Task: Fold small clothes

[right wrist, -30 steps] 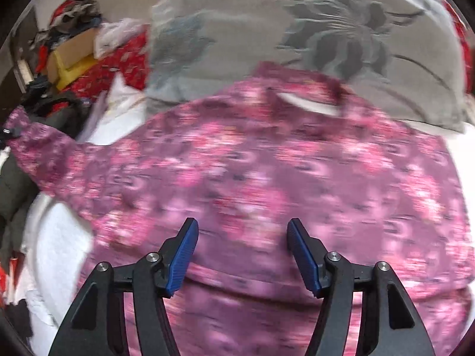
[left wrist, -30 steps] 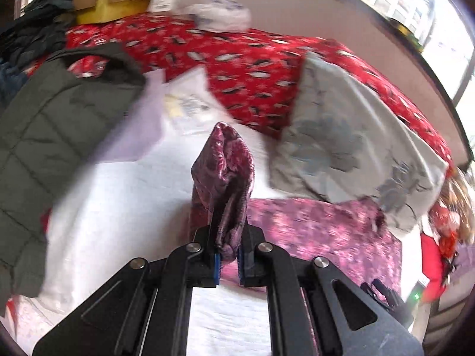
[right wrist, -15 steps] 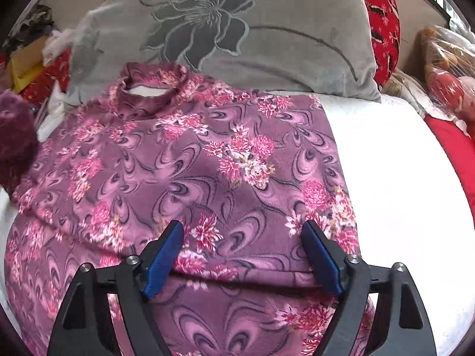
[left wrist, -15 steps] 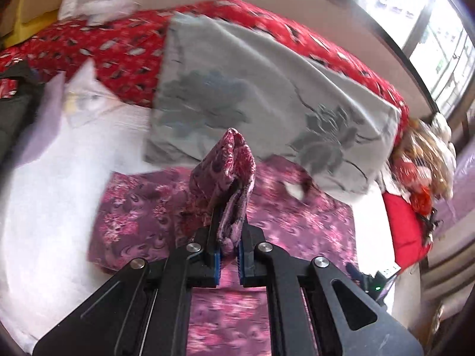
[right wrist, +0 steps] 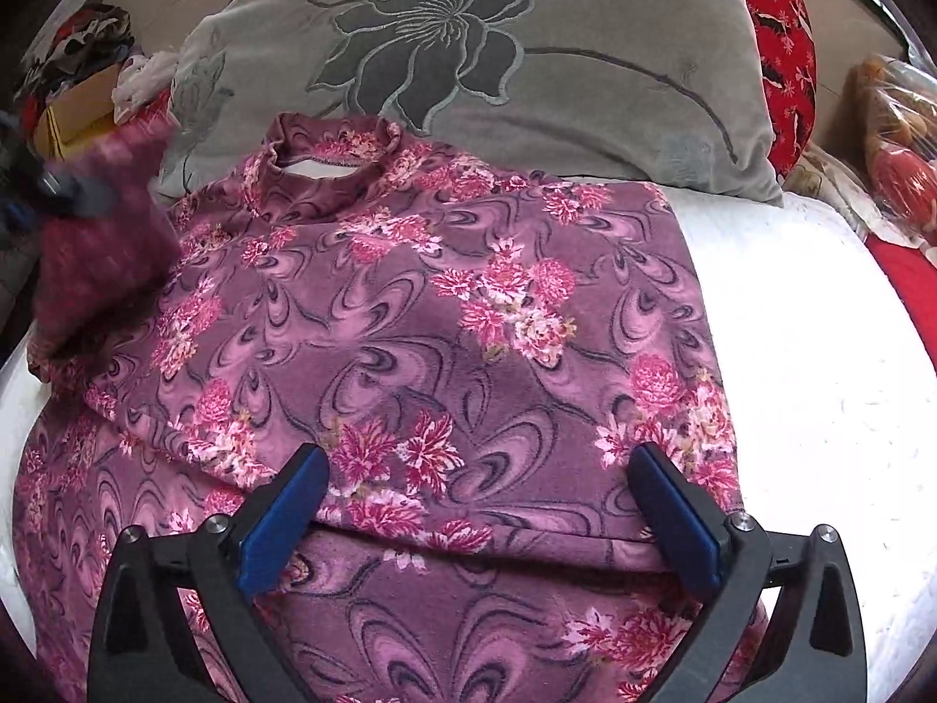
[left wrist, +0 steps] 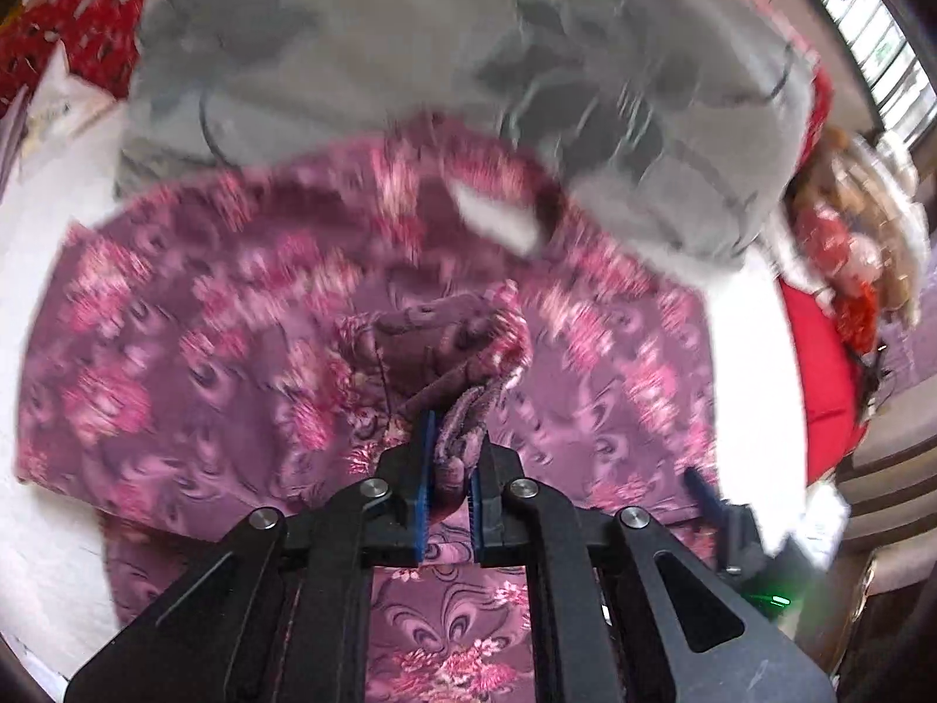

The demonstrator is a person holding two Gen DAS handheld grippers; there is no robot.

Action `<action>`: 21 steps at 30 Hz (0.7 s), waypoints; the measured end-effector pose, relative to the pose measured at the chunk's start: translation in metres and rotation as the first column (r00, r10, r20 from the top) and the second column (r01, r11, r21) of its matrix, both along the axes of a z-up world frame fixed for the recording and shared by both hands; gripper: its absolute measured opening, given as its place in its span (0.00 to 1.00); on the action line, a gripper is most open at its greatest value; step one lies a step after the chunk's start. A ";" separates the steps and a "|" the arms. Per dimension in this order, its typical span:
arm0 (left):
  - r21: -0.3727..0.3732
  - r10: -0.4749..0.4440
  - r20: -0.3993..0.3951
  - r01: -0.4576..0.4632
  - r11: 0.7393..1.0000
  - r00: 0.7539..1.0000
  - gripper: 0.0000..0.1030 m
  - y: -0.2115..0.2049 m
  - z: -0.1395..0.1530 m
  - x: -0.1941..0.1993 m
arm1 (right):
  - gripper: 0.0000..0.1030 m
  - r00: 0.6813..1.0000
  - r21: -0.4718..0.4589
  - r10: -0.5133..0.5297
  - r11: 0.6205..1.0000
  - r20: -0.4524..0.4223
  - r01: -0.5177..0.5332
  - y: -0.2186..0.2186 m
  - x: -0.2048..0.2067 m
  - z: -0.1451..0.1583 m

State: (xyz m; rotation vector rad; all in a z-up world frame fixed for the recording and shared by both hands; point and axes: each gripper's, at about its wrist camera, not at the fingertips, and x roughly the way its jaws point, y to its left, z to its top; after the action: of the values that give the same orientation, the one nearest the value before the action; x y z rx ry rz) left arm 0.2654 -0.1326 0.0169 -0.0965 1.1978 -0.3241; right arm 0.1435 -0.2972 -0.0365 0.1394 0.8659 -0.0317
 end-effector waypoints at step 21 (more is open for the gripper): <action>-0.251 0.281 -0.135 -0.307 0.918 0.950 0.53 0.174 -0.032 -0.054 | 0.99 0.998 0.404 -0.034 0.913 -0.049 0.051 -0.005 0.034 0.035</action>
State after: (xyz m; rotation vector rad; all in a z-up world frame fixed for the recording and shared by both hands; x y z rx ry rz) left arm 0.2109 0.0415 -0.0147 -0.5314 1.2094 -0.2168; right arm 0.1776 -0.3020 -0.0018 0.5501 0.9021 0.1070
